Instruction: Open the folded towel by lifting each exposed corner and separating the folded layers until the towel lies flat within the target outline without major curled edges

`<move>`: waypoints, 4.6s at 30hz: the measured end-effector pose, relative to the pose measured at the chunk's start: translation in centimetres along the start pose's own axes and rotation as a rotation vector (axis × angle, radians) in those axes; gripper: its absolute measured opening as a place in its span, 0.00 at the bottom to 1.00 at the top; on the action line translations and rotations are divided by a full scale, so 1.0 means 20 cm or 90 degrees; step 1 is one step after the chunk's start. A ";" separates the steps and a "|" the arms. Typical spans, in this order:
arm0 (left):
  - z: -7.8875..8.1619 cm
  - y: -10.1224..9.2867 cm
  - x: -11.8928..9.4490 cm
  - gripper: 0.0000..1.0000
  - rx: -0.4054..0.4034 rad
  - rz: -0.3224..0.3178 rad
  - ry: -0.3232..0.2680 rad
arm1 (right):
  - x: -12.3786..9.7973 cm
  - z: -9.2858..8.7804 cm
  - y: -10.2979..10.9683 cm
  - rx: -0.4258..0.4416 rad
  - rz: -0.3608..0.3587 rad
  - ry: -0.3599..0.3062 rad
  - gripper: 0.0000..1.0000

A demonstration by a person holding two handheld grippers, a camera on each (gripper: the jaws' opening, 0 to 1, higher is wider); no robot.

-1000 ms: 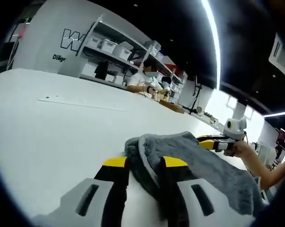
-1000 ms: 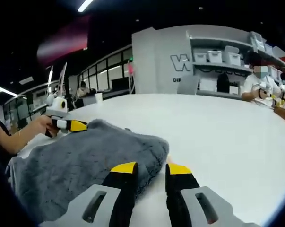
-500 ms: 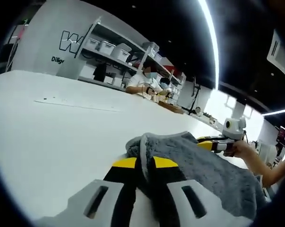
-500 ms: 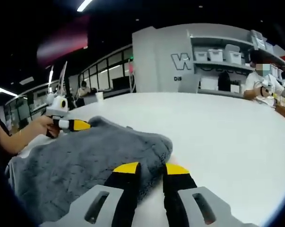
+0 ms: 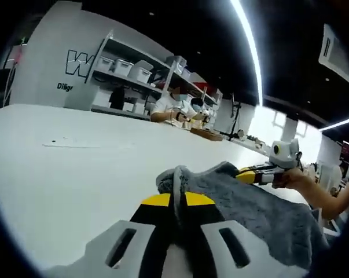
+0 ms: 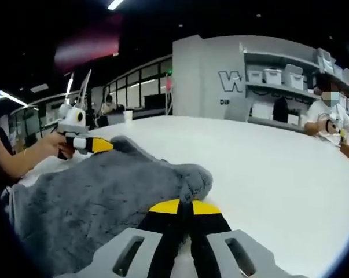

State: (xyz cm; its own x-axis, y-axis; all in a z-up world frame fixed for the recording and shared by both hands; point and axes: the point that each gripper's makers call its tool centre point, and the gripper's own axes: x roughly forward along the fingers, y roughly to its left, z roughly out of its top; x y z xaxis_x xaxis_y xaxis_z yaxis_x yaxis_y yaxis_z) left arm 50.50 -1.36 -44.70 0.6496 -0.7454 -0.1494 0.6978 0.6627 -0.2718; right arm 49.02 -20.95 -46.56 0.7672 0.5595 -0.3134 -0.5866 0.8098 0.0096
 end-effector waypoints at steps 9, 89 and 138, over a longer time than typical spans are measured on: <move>0.05 0.02 -0.08 0.04 0.032 0.007 -0.003 | 0.06 0.14 0.07 -0.047 -0.005 -0.029 0.00; 0.02 0.36 -0.04 0.12 0.065 0.067 0.043 | 0.16 0.15 0.14 -0.089 -0.029 -0.003 0.11; 0.10 0.35 -0.13 0.33 0.041 0.072 0.014 | -0.02 0.27 0.48 -0.200 0.025 -0.012 0.21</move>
State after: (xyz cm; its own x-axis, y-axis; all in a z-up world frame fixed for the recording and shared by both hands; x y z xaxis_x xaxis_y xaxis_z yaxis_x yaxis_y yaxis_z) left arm 54.29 5.24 -44.37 0.7191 -0.6666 -0.1963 0.6388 0.7453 -0.1909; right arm 44.41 -12.50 -41.21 0.7456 0.5947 -0.3006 -0.6647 0.6953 -0.2734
